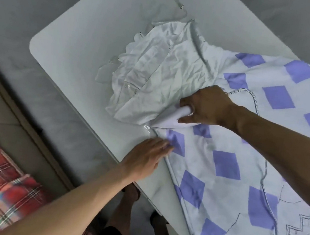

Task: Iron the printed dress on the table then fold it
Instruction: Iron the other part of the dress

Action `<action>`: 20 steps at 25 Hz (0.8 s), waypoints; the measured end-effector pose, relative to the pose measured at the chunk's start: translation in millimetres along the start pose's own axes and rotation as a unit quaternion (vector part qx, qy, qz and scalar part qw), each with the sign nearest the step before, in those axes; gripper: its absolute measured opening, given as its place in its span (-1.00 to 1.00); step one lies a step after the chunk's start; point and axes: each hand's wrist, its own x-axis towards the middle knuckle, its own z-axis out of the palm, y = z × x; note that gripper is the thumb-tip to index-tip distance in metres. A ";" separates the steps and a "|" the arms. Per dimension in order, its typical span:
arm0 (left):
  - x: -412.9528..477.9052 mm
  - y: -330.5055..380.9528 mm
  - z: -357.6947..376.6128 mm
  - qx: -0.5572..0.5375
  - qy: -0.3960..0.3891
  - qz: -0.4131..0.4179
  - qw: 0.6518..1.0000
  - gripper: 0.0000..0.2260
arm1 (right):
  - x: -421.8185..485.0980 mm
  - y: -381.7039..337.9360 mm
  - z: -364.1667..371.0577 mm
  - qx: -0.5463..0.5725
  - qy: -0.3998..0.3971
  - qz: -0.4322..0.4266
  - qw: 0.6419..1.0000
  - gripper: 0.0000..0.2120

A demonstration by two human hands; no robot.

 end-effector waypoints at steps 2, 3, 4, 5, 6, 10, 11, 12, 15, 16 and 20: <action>6.4 -4.8 6.4 0.022 -0.009 0.006 1.000 -0.55 | 4.9 1.9 5.0 -0.017 -0.009 -0.029 0.999 -0.58; 4.4 -5.4 8.6 0.036 -0.010 0.008 0.999 -0.56 | 7.8 0.9 7.6 -0.026 -0.009 -0.044 0.999 -0.58; 1.8 -6.0 11.5 0.048 -0.012 0.015 0.999 -0.56 | 9.8 -1.4 10.4 -0.034 -0.002 -0.060 0.998 -0.59; -1.1 -5.7 13.2 0.052 -0.012 0.020 0.998 -0.56 | 11.7 -4.4 13.9 -0.045 0.006 -0.078 0.996 -0.61; -3.7 -5.3 13.4 0.047 -0.014 0.021 0.999 -0.55 | 14.2 -8.0 17.4 -0.056 0.014 -0.097 0.994 -0.62; -4.9 -8.5 11.2 0.048 -0.019 0.030 0.998 -0.53 | 25.9 -9.9 22.3 -0.070 0.037 -0.130 0.988 -0.59; -5.4 -10.1 12.1 0.053 -0.016 0.031 0.998 -0.53 | 29.9 -9.6 22.1 -0.073 0.038 -0.135 0.987 -0.57; -6.0 -10.7 13.1 0.052 -0.014 0.029 0.998 -0.54 | 33.2 -9.8 22.2 -0.077 0.037 -0.141 0.986 -0.55; -4.9 -12.4 17.1 0.027 -0.007 0.010 1.000 -0.57 | 44.3 -9.3 21.2 -0.078 0.037 -0.149 0.985 -0.52; -3.3 -11.3 16.6 0.013 -0.004 0.005 1.000 -0.57 | 47.8 -8.8 19.3 -0.074 0.033 -0.139 0.987 -0.52; -7.3 -7.9 0.5 -0.060 0.050 -0.020 0.997 -0.70 | 52.3 -7.3 7.0 -0.045 0.026 -0.060 0.997 -0.55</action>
